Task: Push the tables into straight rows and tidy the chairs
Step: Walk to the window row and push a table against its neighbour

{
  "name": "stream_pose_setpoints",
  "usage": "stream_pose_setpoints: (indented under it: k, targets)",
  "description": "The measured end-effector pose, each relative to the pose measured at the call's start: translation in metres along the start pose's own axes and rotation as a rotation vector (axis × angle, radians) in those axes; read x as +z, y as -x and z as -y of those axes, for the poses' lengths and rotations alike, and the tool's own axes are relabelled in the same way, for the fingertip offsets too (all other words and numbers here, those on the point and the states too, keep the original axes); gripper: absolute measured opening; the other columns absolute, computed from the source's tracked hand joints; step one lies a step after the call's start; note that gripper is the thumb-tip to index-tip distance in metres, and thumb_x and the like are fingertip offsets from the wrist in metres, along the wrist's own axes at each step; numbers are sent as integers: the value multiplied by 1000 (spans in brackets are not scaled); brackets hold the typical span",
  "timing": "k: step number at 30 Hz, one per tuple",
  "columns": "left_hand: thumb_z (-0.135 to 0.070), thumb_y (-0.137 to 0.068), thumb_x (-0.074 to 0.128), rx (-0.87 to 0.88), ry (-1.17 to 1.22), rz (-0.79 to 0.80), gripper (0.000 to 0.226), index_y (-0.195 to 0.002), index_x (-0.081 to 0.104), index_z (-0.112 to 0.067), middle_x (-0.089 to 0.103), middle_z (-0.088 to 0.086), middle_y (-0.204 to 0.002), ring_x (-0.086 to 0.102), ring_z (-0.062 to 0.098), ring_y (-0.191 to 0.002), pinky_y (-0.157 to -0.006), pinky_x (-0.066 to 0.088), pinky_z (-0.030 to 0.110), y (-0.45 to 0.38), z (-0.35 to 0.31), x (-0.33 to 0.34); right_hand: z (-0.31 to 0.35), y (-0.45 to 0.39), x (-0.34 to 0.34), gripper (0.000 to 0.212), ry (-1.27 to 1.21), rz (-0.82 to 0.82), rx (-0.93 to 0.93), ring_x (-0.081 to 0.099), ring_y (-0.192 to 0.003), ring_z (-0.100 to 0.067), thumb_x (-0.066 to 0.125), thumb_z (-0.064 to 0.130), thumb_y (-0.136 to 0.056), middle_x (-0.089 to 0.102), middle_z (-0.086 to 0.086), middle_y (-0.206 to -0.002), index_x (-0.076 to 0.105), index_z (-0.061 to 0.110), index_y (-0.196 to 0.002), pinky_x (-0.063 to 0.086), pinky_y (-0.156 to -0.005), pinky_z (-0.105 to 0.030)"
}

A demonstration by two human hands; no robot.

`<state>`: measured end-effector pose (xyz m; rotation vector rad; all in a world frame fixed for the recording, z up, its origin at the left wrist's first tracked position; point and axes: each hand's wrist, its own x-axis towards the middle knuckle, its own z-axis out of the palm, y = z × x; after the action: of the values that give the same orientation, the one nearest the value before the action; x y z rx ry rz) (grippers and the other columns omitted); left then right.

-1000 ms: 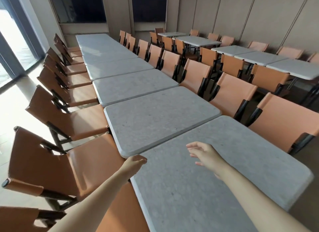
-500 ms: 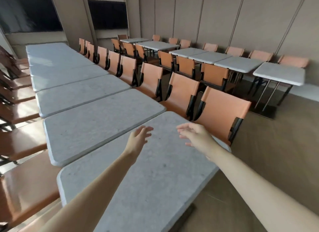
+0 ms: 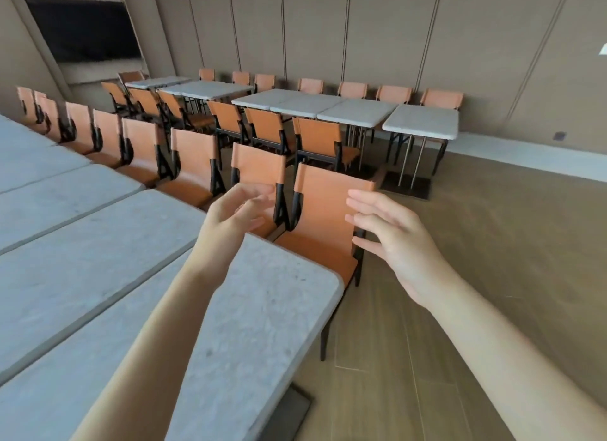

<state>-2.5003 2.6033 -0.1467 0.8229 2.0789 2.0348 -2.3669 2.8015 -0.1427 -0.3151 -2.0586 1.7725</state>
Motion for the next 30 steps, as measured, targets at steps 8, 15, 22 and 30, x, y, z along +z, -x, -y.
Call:
stream_pose_setpoints:
  k: [8, 15, 22, 30]
  targets:
    - [-18, -103, 54, 63, 28, -4, 23, -112, 64, 1, 73, -14, -117, 68, 7, -112, -103, 51, 36, -110, 11, 62, 1, -101, -50, 35, 81, 76, -41, 58, -123, -1, 52, 15, -102, 63, 18, -132, 64, 31, -131, 51, -105, -39]
    - [-20, -104, 52, 98, 19, -53, 18, -103, 68, -11, 72, -12, -119, 66, 7, -116, -107, 48, 41, -228, 22, 101, 8, -234, -84, 32, 123, 139, -84, 59, -120, 0, 52, 16, -102, 65, 16, -128, 66, 31, -126, 51, -105, -39]
    - [-20, -103, 53, 73, -30, -80, 18, -105, 71, -20, 71, -6, -119, 65, 8, -116, -107, 49, 40, -322, 45, 156, -24, -331, -132, 29, 76, 134, -66, 60, -122, -7, 52, 16, -103, 66, 13, -127, 67, 31, -123, 52, -104, -42]
    - [-16, -101, 55, 46, -63, -139, 17, -106, 71, -14, 71, -13, -117, 63, 6, -119, -107, 49, 38, -422, 77, 251, -65, -436, -223, 29, 50, 175, -52, 60, -120, -4, 53, 17, -102, 66, 17, -125, 67, 35, -120, 52, -103, -40]
